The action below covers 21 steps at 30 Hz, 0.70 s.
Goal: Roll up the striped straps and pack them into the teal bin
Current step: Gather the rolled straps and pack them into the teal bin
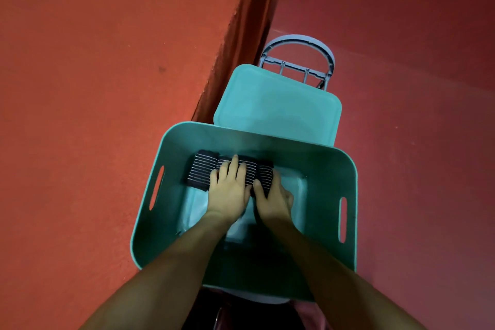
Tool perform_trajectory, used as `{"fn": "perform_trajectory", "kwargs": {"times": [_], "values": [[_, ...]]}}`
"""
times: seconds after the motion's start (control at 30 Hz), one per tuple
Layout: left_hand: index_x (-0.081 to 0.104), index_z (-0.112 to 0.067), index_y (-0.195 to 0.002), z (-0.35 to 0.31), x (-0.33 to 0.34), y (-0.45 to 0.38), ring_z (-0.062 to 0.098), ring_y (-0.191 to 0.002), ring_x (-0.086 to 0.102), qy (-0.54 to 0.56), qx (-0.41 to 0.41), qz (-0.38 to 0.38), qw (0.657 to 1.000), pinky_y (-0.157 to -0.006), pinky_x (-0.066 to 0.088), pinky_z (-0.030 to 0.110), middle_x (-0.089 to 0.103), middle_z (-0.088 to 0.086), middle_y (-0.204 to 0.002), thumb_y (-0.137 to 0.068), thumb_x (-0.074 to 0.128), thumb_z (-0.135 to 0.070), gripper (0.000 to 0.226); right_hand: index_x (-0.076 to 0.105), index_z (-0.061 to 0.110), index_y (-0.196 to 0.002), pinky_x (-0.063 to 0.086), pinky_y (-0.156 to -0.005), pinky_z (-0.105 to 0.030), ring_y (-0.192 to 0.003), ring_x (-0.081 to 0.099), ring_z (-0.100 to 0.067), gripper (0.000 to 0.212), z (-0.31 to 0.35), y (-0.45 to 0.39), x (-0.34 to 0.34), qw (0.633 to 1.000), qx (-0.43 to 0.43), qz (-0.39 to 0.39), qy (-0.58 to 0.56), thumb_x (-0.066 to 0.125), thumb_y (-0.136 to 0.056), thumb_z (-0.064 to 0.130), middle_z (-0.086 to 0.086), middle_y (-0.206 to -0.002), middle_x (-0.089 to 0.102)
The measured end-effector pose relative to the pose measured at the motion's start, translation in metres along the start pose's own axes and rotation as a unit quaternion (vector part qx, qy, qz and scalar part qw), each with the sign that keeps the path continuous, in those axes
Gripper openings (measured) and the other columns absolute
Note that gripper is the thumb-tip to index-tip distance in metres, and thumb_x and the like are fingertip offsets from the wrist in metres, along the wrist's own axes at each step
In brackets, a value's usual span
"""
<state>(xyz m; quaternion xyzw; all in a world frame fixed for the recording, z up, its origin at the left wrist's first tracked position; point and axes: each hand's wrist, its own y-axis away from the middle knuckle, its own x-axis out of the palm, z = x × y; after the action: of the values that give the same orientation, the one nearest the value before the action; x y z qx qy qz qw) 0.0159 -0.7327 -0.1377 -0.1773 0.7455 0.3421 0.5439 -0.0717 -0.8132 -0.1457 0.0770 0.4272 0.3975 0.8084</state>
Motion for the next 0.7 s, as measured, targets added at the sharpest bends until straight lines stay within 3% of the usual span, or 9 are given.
{"fn": "perform_trajectory", "kwargs": {"times": [0.07,0.1,0.17,0.3,0.43,0.57,0.7], "values": [[0.054,-0.007,-0.131,0.004,-0.001,0.003,0.030,-0.122,0.051,-0.009,0.021,0.009,1.000,-0.098,0.034,0.044,0.049,0.013,-0.141,-0.079,0.070,-0.037,0.062,0.019,0.023,-0.153,0.011,-0.111,-0.031,-0.144,0.021,-0.012,0.060,-0.001,-0.001,0.000,0.999,-0.003,0.024,0.045,0.026,-0.100,0.050,-0.001,-0.158,0.025],[0.042,-0.009,-0.141,0.005,-0.003,0.005,0.028,-0.133,0.039,-0.009,0.028,0.017,0.999,-0.105,0.027,0.044,0.036,0.011,-0.150,-0.089,0.058,-0.038,0.062,0.013,0.027,-0.154,0.007,-0.112,-0.031,-0.146,0.012,-0.009,0.055,-0.003,-0.001,-0.001,0.997,0.003,0.037,0.061,0.024,-0.103,0.044,0.003,-0.161,0.013],[0.018,-0.014,-0.151,0.009,-0.005,0.008,0.024,-0.143,0.018,-0.022,0.031,0.040,0.999,-0.113,0.013,0.042,0.014,0.005,-0.159,-0.099,0.036,-0.037,0.060,0.007,0.034,-0.153,0.007,-0.112,-0.034,-0.147,0.007,-0.011,0.052,-0.007,0.000,-0.005,0.993,0.001,0.054,0.103,0.025,-0.104,0.036,0.008,-0.162,0.003],[0.005,-0.019,-0.153,0.011,-0.013,0.009,0.023,-0.146,0.007,-0.032,0.021,0.061,0.997,-0.116,0.006,0.044,0.004,0.003,-0.161,-0.101,0.028,-0.039,0.060,-0.004,0.037,-0.151,0.008,-0.114,-0.043,-0.148,0.005,-0.017,0.061,-0.006,0.001,-0.008,0.980,0.013,0.069,0.187,0.031,-0.102,0.039,0.007,-0.162,0.000],[0.003,-0.020,-0.153,0.013,-0.020,0.004,0.025,-0.146,0.006,-0.031,0.013,0.068,0.997,-0.117,0.004,0.043,0.003,0.006,-0.160,-0.101,0.030,-0.039,0.062,-0.006,0.035,-0.152,0.007,-0.116,-0.045,-0.148,0.005,-0.022,0.064,0.000,-0.006,-0.004,0.979,0.017,0.057,0.196,0.032,-0.101,0.044,0.003,-0.162,-0.003],[0.006,-0.022,-0.153,0.018,-0.027,0.017,0.024,-0.145,0.010,-0.016,0.022,0.064,0.998,-0.115,0.006,0.038,0.004,0.007,-0.160,-0.100,0.034,-0.036,0.062,0.000,0.031,-0.153,0.010,-0.114,-0.042,-0.147,0.010,-0.024,0.061,0.006,0.005,-0.009,0.976,-0.002,0.042,0.214,0.032,-0.102,0.040,0.000,-0.162,0.000],[0.014,-0.021,-0.152,0.016,-0.057,0.033,0.023,-0.144,0.014,0.024,0.029,0.009,0.999,-0.113,0.006,0.034,0.009,0.007,-0.160,-0.099,0.036,-0.032,0.058,0.012,0.025,-0.153,0.014,-0.112,-0.040,-0.145,0.014,-0.019,0.057,0.024,0.021,-0.025,0.977,-0.054,0.028,0.205,0.036,-0.102,0.032,0.002,-0.162,0.008]]}}
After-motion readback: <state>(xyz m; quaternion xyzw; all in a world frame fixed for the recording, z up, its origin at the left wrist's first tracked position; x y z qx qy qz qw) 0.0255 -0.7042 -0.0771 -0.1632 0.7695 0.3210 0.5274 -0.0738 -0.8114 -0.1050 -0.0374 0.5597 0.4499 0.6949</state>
